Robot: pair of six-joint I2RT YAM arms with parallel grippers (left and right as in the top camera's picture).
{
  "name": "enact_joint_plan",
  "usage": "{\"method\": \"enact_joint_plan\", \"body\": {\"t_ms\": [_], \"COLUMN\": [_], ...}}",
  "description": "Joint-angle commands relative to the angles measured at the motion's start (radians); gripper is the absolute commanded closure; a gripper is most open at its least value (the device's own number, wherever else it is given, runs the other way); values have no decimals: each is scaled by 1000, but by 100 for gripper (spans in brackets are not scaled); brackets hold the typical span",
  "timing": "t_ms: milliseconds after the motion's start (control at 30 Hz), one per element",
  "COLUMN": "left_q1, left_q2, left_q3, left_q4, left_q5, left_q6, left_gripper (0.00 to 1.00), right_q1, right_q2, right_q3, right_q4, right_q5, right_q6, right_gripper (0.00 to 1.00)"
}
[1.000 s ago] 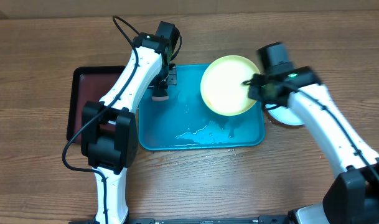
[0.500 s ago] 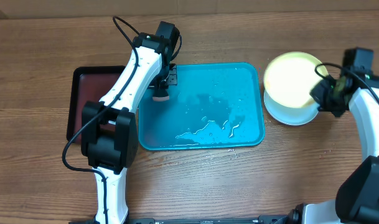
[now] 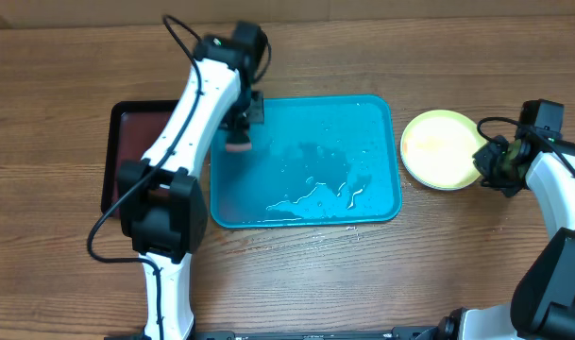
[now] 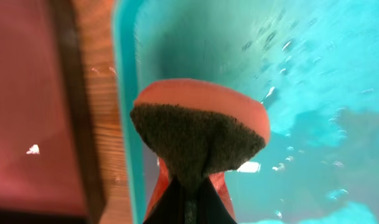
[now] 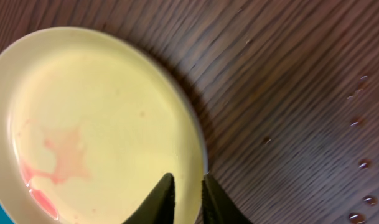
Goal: Clean dirty plates on tray and stack at the side
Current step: 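Place the sponge on the dark red tray with the left gripper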
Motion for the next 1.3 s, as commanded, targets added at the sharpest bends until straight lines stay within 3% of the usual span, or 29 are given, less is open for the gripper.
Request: {"method": "enact_joint_plan", "body": {"t_ms": [0, 200, 400, 567, 800, 967, 1267], "left_q1": [35, 93, 170, 247, 370, 438, 457], "left_q2": [-40, -87, -122, -124, -124, -124, -124], "left_q3": [159, 332, 333, 244, -60, -270, -481], "left_q4": [-63, -193, -304, -293, -47, 163, 350], "left_q5": [-6, -60, -113, -139, -128, 16, 54], "left_q6": [41, 67, 64, 74, 249, 451, 479], "left_gripper": [96, 96, 96, 96, 96, 96, 96], "right_q1": [28, 64, 135, 225, 328, 363, 362], "right_q2": [-9, -10, -11, -11, -11, -11, -11], "right_q3": [-1, 59, 166, 182, 181, 181, 181], "right_q4": [-9, -121, -235, -221, -195, -196, -201], "right_q5": [-99, -241, -286, -288, -266, -240, -240], "right_q6": [-77, -134, -146, -159, -180, -180, -180], "right_gripper": [78, 59, 55, 50, 41, 36, 34]}}
